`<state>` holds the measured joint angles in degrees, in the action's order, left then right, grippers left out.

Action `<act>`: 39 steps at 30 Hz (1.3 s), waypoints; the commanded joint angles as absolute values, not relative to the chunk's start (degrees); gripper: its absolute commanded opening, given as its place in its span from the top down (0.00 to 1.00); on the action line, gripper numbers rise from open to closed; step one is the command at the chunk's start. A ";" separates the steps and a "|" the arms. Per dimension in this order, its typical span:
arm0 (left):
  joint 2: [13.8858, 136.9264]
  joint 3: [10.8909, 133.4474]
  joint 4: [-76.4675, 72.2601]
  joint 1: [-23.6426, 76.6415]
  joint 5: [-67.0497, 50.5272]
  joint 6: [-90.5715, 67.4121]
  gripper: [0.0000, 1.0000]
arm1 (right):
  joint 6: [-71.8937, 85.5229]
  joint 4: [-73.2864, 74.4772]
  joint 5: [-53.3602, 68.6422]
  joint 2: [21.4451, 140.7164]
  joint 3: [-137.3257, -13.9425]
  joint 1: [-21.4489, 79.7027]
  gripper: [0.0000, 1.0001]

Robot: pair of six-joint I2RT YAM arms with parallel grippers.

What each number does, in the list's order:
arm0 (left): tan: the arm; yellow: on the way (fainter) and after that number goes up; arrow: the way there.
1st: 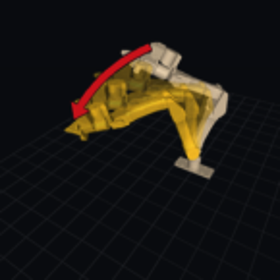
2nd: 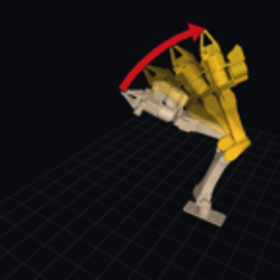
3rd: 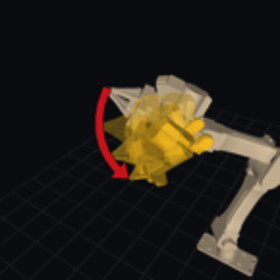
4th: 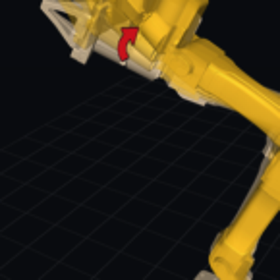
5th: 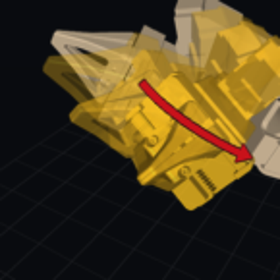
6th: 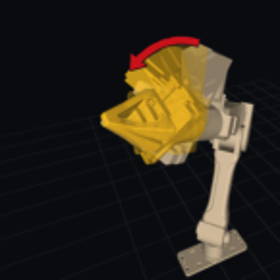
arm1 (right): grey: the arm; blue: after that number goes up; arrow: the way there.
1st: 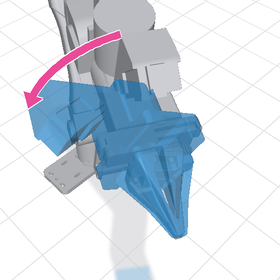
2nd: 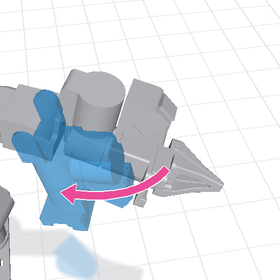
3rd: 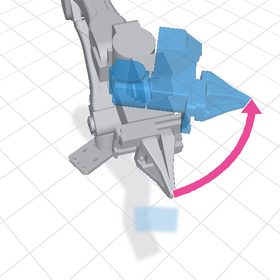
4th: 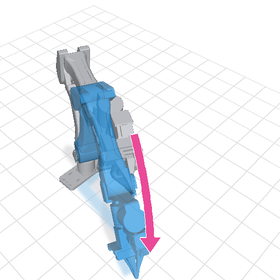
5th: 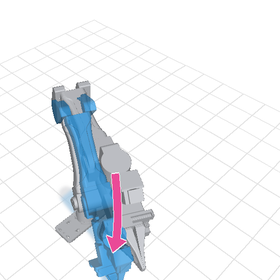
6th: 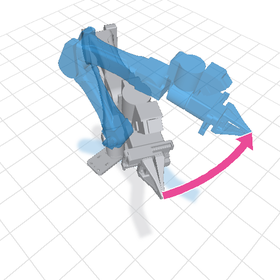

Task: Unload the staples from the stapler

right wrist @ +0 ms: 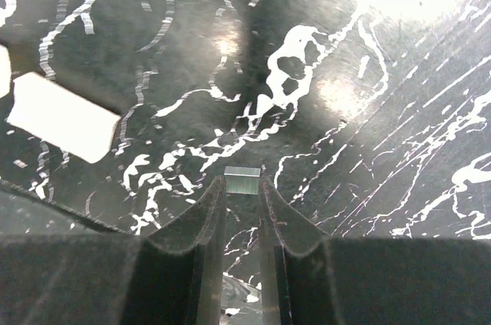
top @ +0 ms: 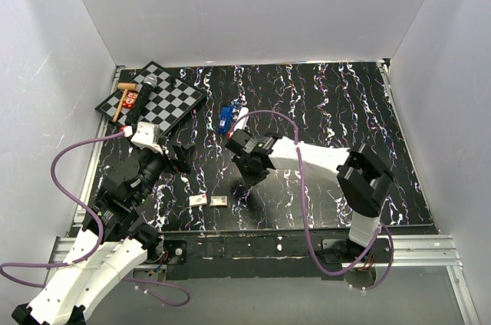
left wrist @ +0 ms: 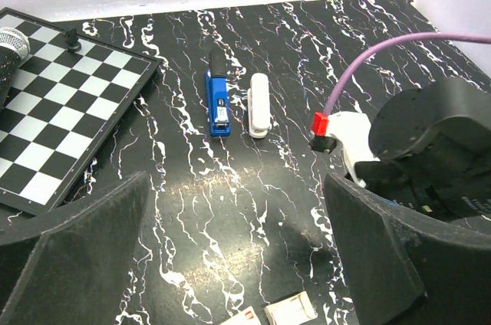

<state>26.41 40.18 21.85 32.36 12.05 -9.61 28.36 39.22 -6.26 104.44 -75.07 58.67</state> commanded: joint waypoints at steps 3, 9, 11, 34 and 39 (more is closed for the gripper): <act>25.75 40.08 21.18 32.08 12.48 -9.32 0.02 | 20.49 38.32 -6.77 100.28 -79.89 62.75 0.83; 25.49 40.08 21.27 32.17 12.57 -9.32 0.02 | 13.98 37.79 -2.56 101.60 -82.26 65.56 0.82; 24.96 39.90 21.18 32.08 12.66 -9.32 0.02 | 11.88 37.79 -1.50 102.48 -83.23 66.53 0.82; 24.70 39.90 21.01 32.17 12.92 -9.40 0.02 | 0.18 34.63 1.85 111.09 -88.59 70.93 0.82; 24.61 39.82 21.01 32.08 12.92 -9.32 0.02 | 0.18 34.10 1.93 112.32 -89.47 71.02 0.82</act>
